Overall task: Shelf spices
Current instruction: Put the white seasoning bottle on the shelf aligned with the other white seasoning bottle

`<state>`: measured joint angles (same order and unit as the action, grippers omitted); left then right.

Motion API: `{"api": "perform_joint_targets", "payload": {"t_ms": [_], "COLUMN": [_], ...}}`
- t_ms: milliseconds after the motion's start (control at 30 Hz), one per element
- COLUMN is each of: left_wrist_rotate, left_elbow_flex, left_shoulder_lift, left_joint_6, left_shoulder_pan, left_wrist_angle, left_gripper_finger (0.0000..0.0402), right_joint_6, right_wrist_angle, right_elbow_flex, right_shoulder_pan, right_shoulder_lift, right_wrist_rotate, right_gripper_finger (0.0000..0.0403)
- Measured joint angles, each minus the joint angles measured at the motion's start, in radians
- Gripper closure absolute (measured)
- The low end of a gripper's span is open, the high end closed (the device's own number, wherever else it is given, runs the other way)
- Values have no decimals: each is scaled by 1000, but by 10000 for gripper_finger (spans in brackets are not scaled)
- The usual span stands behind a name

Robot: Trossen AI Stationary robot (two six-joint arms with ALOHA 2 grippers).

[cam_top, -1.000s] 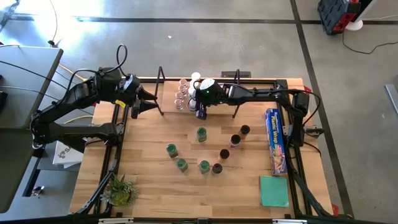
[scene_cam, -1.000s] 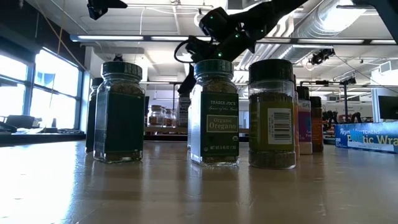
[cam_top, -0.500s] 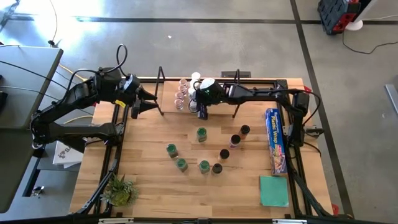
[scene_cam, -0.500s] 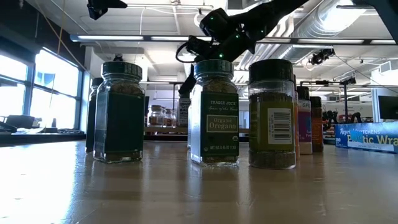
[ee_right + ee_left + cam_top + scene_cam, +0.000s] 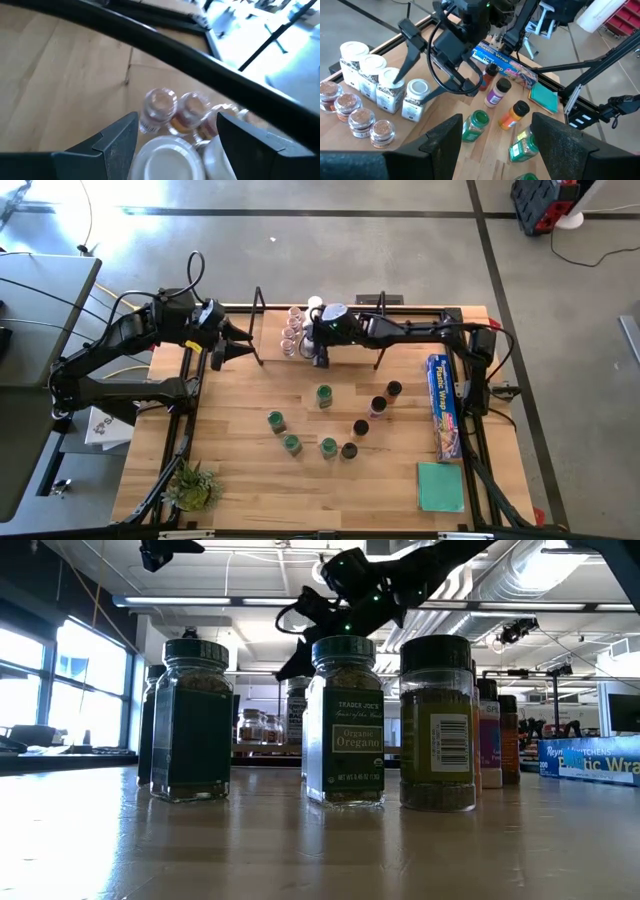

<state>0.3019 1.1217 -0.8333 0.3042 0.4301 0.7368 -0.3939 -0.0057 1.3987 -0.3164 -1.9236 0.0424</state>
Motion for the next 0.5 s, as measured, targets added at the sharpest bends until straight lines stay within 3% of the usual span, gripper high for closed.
{"api": "perform_joint_targets", "payload": {"t_ms": [200,333,400,500], "left_wrist_rotate": [0,0,1,1], "left_elbow_flex": [0,0,0,0], "left_shoulder_lift": [0,0,0,0], "left_joint_6": [8,9,9,8], "left_shoulder_pan": [0,0,0,0], "left_wrist_angle": [0,0,0,0], "left_gripper_finger": [167,167,167,167], "right_joint_6": [3,25,53,110], "right_wrist_angle": [-36,-256,-423,-568], "right_elbow_flex": [53,178,258,291], "right_shoulder_pan": [9,32,37,36], "right_shoulder_lift": [5,35,39,36], "right_wrist_rotate": [-13,-35,25,226], "right_gripper_finger": [139,139,141,159]}}
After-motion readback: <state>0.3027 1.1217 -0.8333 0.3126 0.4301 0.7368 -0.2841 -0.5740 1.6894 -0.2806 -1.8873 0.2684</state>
